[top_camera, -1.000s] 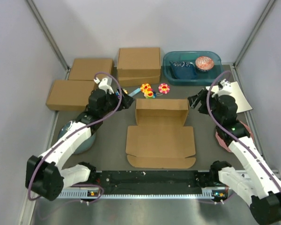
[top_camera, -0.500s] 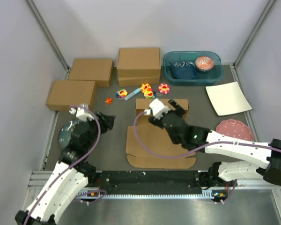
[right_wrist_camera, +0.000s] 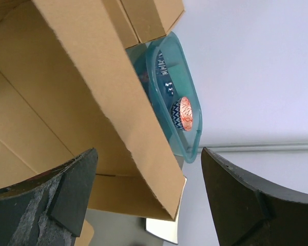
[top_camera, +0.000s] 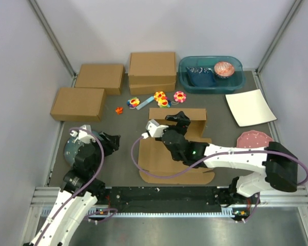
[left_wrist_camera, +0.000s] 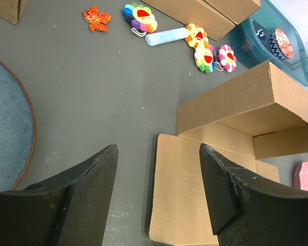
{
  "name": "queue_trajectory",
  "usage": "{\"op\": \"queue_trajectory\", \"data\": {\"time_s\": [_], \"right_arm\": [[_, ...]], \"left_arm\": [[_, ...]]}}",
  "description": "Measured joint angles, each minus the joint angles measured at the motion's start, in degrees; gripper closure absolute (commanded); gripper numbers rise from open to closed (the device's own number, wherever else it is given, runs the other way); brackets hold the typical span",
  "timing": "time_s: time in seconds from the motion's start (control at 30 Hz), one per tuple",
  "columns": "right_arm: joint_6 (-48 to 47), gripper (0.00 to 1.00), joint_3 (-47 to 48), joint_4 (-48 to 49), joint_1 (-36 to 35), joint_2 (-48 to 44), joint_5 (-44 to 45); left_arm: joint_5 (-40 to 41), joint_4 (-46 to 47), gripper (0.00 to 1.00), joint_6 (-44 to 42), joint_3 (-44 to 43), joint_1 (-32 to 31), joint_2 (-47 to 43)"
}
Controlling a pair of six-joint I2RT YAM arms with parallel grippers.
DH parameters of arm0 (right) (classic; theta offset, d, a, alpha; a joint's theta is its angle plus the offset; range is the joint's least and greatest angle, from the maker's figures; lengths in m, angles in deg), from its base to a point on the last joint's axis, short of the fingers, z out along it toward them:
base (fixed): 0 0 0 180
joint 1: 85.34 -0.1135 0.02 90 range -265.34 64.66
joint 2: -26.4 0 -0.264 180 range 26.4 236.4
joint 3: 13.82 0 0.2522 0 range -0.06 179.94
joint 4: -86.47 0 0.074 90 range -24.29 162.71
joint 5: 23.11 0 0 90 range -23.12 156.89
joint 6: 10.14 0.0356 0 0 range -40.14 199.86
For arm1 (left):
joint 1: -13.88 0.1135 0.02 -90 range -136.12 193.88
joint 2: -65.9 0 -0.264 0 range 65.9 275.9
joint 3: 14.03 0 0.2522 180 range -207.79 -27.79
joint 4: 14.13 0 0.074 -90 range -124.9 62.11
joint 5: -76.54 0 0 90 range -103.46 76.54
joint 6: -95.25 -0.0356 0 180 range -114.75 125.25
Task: Fold the paper box
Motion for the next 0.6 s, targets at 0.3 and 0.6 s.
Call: {"op": "queue_trajectory", "data": {"time_s": [0.3,0.6], "right_arm": [[-8.81,0.21,0.02,5.99,1.31,8.02,0.90],[-17.18,0.40,0.31,12.90,5.64,10.60,2.73]], "left_arm": [[0.13,-0.79,0.29,1.73,1.79,0.00,-2.38],[0.20,-1.09,0.29,2.60,2.84,0.00,-4.26]]}}
